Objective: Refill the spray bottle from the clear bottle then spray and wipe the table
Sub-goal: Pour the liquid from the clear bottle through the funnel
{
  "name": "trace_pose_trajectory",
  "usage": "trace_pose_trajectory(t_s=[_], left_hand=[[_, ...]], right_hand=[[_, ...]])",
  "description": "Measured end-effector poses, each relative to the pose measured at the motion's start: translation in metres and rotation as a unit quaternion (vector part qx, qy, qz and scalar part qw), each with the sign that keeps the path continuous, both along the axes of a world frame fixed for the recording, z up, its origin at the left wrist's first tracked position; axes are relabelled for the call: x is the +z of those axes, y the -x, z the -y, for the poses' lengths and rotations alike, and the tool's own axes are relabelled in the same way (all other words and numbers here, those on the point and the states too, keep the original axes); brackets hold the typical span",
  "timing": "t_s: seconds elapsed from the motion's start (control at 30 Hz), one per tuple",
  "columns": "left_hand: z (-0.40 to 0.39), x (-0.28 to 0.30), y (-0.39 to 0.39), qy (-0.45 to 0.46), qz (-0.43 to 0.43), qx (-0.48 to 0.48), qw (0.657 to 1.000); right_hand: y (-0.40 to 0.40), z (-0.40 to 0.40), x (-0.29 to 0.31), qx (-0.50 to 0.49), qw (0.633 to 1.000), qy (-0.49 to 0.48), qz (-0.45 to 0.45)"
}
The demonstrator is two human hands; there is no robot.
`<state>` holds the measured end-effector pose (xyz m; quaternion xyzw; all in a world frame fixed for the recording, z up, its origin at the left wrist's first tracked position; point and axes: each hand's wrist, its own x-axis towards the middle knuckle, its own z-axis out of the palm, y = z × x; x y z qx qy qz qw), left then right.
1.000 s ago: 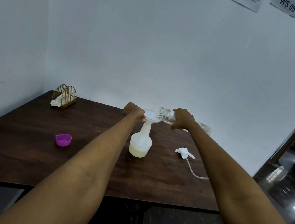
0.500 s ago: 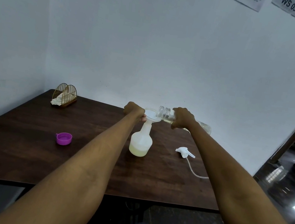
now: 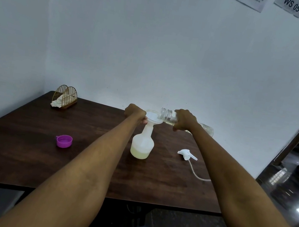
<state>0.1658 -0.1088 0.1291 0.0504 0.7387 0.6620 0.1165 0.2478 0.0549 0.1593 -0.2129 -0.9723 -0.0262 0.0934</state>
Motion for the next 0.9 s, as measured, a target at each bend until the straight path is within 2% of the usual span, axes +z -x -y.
trace_pose_trajectory(t_s=[0.9], left_hand=[[0.0008, -0.0005, -0.0018, -0.002, -0.001, -0.004, 1.000]], right_hand=[[-0.0002, -0.0030, 0.0000, -0.004, 1.000, -0.003, -0.002]])
